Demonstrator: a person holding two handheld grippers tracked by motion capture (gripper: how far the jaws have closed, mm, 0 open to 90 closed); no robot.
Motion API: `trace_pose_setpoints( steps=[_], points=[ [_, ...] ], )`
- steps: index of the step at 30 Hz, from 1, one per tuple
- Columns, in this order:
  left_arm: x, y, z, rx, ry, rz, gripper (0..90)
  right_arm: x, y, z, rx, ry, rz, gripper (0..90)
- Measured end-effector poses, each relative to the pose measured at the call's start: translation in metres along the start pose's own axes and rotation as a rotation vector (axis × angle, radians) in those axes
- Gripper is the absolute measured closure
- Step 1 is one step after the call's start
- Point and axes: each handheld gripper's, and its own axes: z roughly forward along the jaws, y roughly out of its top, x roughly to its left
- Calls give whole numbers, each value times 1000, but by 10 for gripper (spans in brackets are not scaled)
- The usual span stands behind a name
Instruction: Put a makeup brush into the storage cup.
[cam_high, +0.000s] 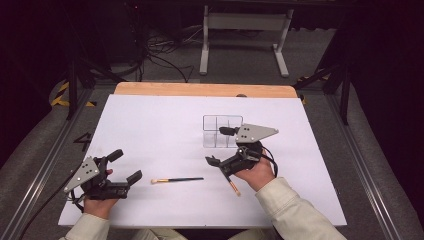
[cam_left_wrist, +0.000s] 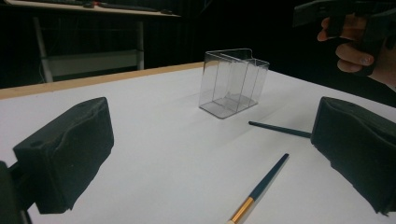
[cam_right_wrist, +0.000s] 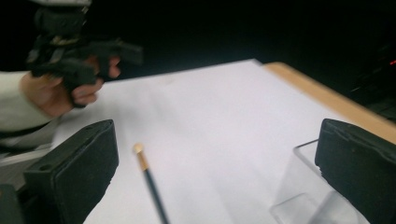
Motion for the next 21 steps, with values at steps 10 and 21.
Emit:
trace_pose_setpoints(
  steps=[10,21],
  points=[
    [1,1,1,1,-2,-2,0,5,13,29,220,41,-58,0],
    [1,0,2,10,-8,-4,0,7,14,43,337,56,-76,22]
  ],
)
